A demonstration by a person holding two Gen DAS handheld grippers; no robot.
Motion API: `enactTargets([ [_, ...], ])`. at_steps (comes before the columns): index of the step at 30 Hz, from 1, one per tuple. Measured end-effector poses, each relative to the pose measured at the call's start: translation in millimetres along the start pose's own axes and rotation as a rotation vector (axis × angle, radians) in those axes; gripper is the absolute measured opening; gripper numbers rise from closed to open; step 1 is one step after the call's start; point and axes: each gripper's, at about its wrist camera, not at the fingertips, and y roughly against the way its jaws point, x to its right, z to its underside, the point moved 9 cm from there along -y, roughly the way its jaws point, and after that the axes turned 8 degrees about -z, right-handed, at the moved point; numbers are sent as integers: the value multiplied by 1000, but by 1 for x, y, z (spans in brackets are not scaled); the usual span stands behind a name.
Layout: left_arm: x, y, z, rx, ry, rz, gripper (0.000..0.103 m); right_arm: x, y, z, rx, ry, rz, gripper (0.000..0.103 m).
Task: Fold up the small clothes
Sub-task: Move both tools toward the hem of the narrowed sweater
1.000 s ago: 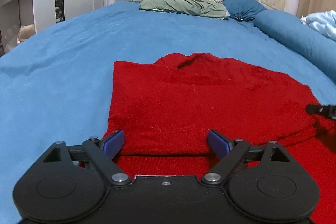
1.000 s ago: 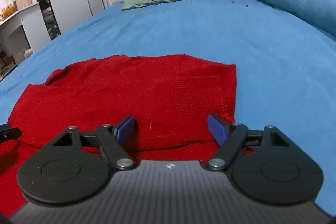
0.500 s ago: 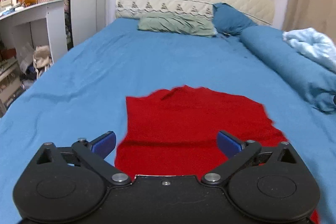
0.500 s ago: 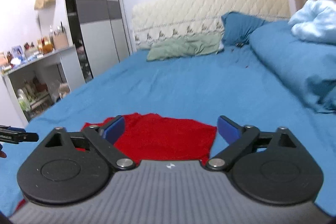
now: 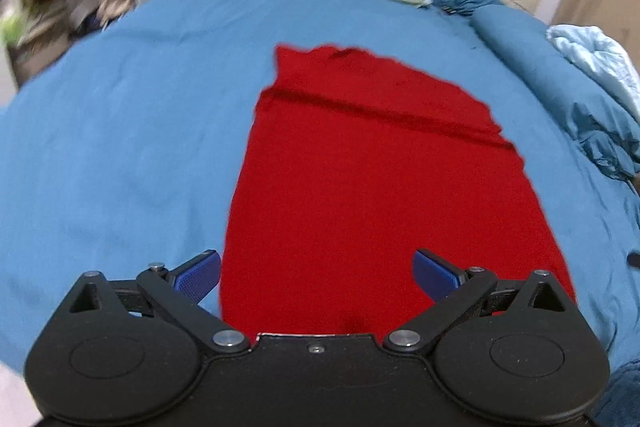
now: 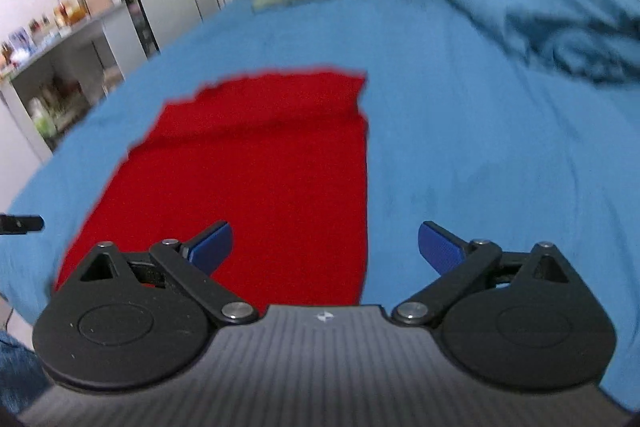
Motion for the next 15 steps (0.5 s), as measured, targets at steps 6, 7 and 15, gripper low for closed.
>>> enactTargets([
  [6,-16,-21,48,-61,-8,-49,86,5,-22,63,-75,-85,38,100],
  [7,-18,-25,50,-64,-15,-55,82,6,-27,69,-85,-90,47,98],
  [15,-22,-43,64,-52,-35,-100,64,-1,-60,97,-139,-84,78,75],
])
